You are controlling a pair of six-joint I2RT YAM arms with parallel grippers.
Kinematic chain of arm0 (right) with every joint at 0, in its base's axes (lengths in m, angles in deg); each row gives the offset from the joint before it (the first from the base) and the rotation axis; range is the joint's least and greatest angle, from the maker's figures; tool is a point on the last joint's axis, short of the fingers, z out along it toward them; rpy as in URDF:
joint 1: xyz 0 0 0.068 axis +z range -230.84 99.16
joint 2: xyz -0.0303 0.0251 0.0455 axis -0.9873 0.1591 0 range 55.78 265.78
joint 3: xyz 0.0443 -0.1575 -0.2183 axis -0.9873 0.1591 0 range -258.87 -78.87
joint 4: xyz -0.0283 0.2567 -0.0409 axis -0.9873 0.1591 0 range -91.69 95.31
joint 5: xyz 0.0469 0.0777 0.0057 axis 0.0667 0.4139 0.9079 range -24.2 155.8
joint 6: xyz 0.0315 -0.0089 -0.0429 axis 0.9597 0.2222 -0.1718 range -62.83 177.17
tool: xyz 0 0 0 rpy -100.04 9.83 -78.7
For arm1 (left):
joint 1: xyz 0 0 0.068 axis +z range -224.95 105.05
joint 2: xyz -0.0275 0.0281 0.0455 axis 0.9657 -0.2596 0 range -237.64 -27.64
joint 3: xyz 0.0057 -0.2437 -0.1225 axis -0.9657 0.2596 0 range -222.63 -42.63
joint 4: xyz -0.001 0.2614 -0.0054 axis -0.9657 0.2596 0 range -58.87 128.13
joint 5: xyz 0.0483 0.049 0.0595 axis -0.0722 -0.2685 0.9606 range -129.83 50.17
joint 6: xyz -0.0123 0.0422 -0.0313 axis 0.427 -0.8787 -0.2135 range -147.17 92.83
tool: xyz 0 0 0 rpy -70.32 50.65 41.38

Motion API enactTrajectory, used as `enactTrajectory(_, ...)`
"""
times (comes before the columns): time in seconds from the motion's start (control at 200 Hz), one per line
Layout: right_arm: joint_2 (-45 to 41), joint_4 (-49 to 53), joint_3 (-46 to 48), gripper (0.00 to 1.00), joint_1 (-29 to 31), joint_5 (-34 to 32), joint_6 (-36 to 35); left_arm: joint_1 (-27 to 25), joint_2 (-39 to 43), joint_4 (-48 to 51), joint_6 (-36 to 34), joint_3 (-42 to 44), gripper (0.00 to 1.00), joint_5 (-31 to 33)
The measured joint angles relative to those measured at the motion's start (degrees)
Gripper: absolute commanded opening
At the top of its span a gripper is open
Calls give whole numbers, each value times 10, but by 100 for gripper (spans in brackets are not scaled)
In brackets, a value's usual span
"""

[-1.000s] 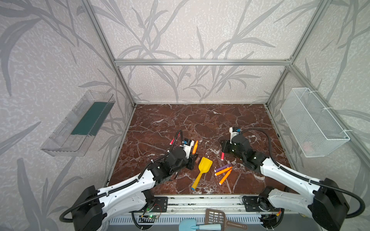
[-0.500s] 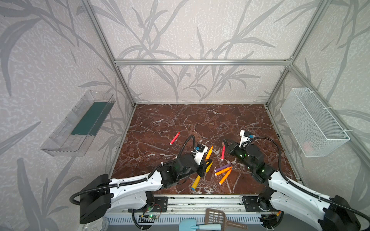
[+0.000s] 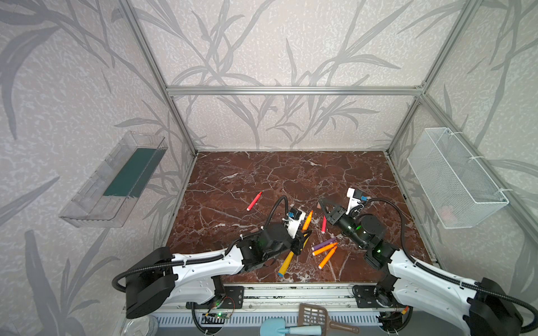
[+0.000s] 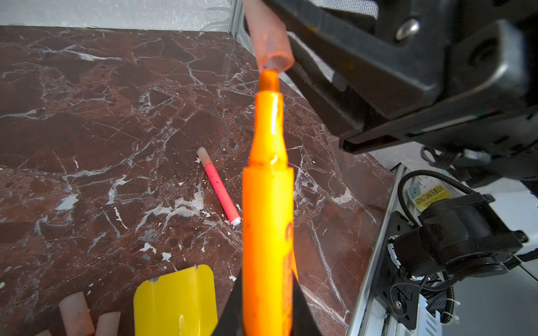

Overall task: Insert the pens into the pen caps
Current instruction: 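Bring the held cap above the orange marker tip in the left gripper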

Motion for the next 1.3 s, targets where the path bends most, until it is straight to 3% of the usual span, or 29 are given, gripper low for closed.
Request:
enactTrajectory(0.56,38,-35,0,0,31,-1,-2,0,-15,-6,7,-9,0,2)
enactTrajectory(1.3,-1,-36,0,0,37,-19,-25,-3,-25,-17,9,-9,0,2)
